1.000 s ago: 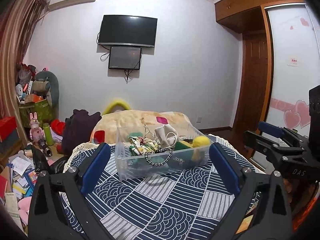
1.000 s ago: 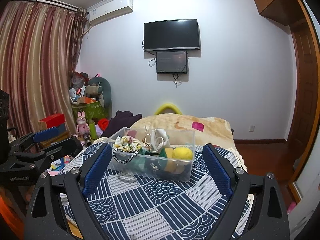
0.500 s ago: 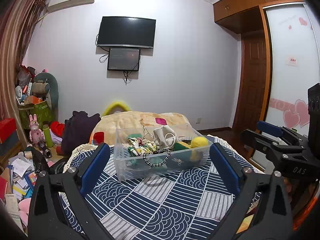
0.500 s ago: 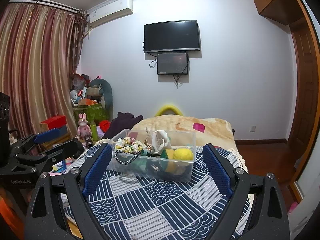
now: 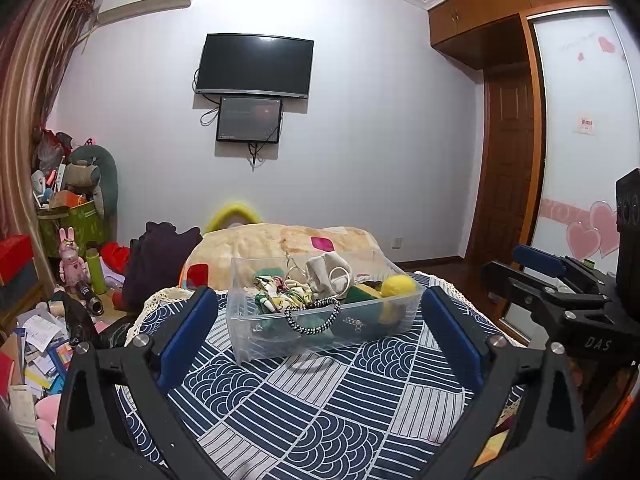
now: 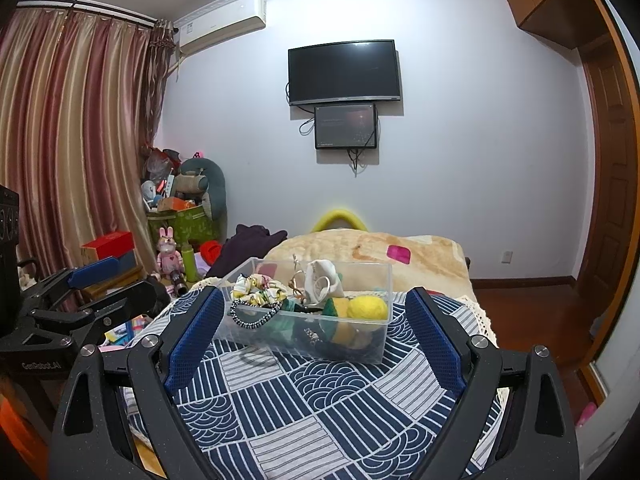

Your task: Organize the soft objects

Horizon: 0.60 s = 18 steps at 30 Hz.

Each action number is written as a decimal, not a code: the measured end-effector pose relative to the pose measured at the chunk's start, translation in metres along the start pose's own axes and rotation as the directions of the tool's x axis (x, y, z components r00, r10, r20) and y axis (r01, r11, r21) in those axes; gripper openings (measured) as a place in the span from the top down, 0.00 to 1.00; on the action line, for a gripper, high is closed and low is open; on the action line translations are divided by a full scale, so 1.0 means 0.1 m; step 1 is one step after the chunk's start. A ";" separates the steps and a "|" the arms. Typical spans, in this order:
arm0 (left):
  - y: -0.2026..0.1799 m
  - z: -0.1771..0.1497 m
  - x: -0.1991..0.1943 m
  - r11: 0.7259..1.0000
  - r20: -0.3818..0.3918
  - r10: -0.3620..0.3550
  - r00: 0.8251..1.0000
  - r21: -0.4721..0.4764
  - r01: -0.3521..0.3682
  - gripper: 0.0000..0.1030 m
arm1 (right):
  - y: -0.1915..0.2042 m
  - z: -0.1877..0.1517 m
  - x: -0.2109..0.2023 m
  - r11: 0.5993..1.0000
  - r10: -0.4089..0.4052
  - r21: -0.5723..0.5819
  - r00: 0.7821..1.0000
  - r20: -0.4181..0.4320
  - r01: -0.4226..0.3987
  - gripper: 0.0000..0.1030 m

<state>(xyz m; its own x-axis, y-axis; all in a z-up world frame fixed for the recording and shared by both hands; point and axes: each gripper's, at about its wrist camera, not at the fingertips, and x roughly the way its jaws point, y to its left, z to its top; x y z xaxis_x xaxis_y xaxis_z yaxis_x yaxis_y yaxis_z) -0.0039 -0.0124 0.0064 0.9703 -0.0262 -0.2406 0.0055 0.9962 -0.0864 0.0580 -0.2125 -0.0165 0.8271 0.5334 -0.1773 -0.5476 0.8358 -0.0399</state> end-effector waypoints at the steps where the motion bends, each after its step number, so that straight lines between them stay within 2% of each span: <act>1: 0.00 0.00 0.00 1.000 0.001 0.000 1.000 0.002 0.000 0.00 | 0.00 0.00 0.00 1.000 0.000 0.000 1.000 0.000 0.000 0.12; 8: -0.01 0.00 0.01 1.000 -0.001 0.002 1.000 -0.001 -0.002 0.00 | 0.00 0.00 -0.01 1.000 -0.003 0.003 1.000 0.003 0.003 0.10; 12: 0.00 0.00 0.01 1.000 0.000 0.001 1.000 -0.007 -0.001 0.00 | 0.01 0.01 -0.05 1.000 -0.011 0.006 1.000 0.019 0.011 0.03; 18: -0.02 0.02 0.01 1.000 0.003 0.004 1.000 -0.015 -0.004 0.00 | 0.04 0.02 -0.08 1.000 -0.014 0.000 0.999 0.029 0.014 0.02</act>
<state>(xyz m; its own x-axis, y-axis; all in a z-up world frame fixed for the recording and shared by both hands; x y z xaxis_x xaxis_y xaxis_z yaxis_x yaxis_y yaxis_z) -0.0025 -0.0141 0.0086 0.9711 -0.0219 -0.2378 -0.0019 0.9950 -0.0995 0.0493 -0.2128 -0.0131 0.8380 0.5252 -0.1481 -0.5359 0.8433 -0.0419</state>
